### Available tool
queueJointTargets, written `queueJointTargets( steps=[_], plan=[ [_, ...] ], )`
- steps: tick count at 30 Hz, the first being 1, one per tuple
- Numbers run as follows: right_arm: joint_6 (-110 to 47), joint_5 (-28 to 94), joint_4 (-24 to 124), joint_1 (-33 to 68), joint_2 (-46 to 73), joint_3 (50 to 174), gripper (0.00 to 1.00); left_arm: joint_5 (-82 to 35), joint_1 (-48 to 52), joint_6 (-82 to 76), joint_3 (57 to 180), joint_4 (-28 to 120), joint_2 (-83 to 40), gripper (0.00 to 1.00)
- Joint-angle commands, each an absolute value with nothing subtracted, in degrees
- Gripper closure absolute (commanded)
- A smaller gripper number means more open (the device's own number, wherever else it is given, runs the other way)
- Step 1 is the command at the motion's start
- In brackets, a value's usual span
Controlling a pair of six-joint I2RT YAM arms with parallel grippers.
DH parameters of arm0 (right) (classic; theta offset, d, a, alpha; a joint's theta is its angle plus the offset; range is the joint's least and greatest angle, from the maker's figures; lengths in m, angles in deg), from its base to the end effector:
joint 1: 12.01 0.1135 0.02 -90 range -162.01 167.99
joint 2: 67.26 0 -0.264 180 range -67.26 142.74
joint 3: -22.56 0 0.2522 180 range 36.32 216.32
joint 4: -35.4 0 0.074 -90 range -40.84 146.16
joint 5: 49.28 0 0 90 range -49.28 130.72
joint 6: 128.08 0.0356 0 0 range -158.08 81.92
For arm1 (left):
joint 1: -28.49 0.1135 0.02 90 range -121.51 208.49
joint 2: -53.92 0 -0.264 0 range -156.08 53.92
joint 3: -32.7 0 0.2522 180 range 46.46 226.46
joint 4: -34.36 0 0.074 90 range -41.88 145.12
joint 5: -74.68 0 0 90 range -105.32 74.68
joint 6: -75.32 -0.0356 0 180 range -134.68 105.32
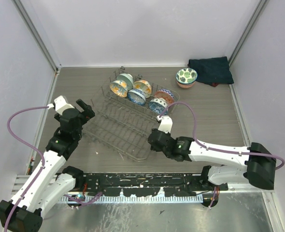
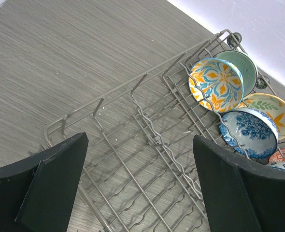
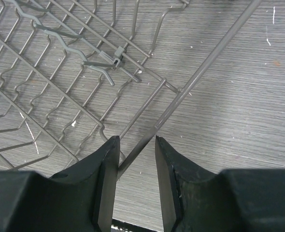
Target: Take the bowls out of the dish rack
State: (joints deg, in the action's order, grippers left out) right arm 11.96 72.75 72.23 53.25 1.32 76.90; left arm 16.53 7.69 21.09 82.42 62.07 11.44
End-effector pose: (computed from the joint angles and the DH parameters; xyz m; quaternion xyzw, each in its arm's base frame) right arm 0.1149 0.2042 0.2162 -0.0289 0.9104 0.1314 0.3911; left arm 0.1685 -0.0439 0.2871 -0.2580 0.7629 -0.0613 0.5897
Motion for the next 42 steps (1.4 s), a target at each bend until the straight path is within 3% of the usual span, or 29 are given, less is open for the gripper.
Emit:
queueJointTargets(
  steps=[1, 11, 21, 27, 32, 42],
  plan=[
    [11.1, 75.1, 76.3, 53.5, -1.7, 80.0, 0.58, 17.6, 7.6, 20.3, 83.8, 60.5, 12.3, 0.02],
    [9.4, 78.5, 80.5, 53.6, -6.6, 81.7, 0.54, 17.6, 7.6, 20.3, 83.8, 60.4, 12.3, 0.02],
    [-18.6, 91.3, 70.0, 53.6, -0.8, 93.2, 0.48, 17.5, 7.5, 20.3, 83.8, 60.3, 11.9, 0.02],
    [-41.6, 103.2, 56.5, 51.7, 8.6, 96.1, 0.29, 17.3, 7.5, 20.3, 83.7, 60.1, 11.9, 0.02],
    [-44.0, 91.7, 59.8, 43.4, 14.0, 101.8, 0.30, 17.3, 7.6, 20.3, 83.8, 60.2, 11.8, 0.02],
    [-48.5, 85.1, 61.3, 36.5, 22.1, 107.4, 0.41, 17.2, 7.6, 20.3, 83.7, 60.2, 11.8, 0.02]
  ],
)
